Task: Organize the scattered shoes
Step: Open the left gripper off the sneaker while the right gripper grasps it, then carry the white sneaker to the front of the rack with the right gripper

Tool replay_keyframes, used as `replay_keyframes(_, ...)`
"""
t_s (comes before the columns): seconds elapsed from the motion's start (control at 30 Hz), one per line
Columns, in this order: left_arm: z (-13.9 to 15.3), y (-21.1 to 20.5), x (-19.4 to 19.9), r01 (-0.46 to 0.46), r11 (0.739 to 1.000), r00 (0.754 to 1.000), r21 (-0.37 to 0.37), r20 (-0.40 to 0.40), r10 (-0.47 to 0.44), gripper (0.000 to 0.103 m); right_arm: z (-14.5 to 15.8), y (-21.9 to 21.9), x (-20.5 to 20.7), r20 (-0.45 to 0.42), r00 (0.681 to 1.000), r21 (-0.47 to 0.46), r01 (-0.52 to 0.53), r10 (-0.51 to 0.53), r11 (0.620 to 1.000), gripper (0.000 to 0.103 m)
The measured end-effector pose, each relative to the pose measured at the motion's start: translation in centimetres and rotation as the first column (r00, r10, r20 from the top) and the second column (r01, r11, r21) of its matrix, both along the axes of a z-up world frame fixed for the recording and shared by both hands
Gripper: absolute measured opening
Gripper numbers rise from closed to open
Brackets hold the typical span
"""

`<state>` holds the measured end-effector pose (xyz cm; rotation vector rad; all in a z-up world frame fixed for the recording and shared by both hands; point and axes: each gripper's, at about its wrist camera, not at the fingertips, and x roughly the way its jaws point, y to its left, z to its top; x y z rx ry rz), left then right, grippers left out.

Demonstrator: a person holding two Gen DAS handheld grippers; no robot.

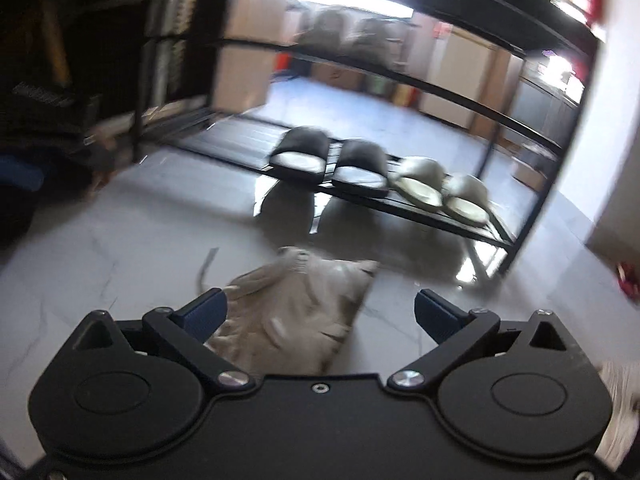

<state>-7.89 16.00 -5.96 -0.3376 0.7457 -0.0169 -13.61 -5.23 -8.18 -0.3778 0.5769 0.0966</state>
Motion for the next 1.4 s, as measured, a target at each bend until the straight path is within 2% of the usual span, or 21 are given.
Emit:
replay_keyframes(0.1,-0.1,0.7,0.2,-0.028,1.0,1.0,-0.014,-0.008,0.028,0.102,-1.2,2.3,0.6,-0.05,0.998,-0.121,-0.031,0.025,0.992,0.102)
replay_keyframes(0.13,-0.2,1.0,0.2,-0.037,0.999,0.999,-0.018,-0.011,0.037,0.102,-2.1,3.4,1.7,-0.11,0.993,-0.181,-0.05,0.03,0.982,0.102)
replay_keyframes(0.27,-0.4,2.0,0.5,-0.074,0.997,0.997,-0.036,-0.023,0.074,0.102,-4.2,5.2,3.7,-0.247,0.969,-0.251,-0.084,0.02,0.964,0.101)
replay_keyframes(0.4,-0.6,2.9,0.7,-0.112,0.992,0.993,-0.054,-0.035,0.11,0.102,-6.2,5.8,5.6,-0.324,0.944,-0.325,-0.042,-0.07,0.945,0.102)
replay_keyframes(0.47,-0.6,3.2,0.8,-0.121,0.991,0.992,-0.059,-0.039,0.118,0.102,-6.3,5.6,5.5,-0.322,0.944,-0.318,-0.042,-0.067,0.947,0.1)
replay_keyframes(0.5,-0.8,3.1,0.8,-0.115,0.992,0.993,-0.057,-0.042,0.113,0.102,-6.2,5.7,5.4,-0.316,0.946,-0.322,-0.043,-0.065,0.946,0.09)
replay_keyframes(0.57,-0.9,3.0,0.9,-0.11,0.992,0.993,-0.058,-0.048,0.107,0.102,-5.9,5.6,5.0,-0.307,0.95,-0.323,-0.057,-0.048,0.945,0.083)
replay_keyframes(0.9,-1.5,2.7,0.9,-0.108,0.992,0.991,-0.072,-0.084,0.102,0.102,-4.4,1.9,4.7,-0.314,0.949,-0.17,-0.021,-0.034,0.985,0.081)
replay_keyframes(1.17,-2.2,2.6,0.9,-0.117,0.991,0.987,-0.061,-0.12,0.11,0.102,-4.3,0.7,4.6,-0.296,0.955,-0.124,-0.006,-0.031,0.992,0.082)
replay_keyframes(1.4,-2.5,2.8,0.9,-0.124,0.99,0.984,-0.062,-0.137,0.115,0.102,-3.8,-1.3,4.7,-0.308,0.95,-0.03,0.036,-0.044,0.999,0.082)
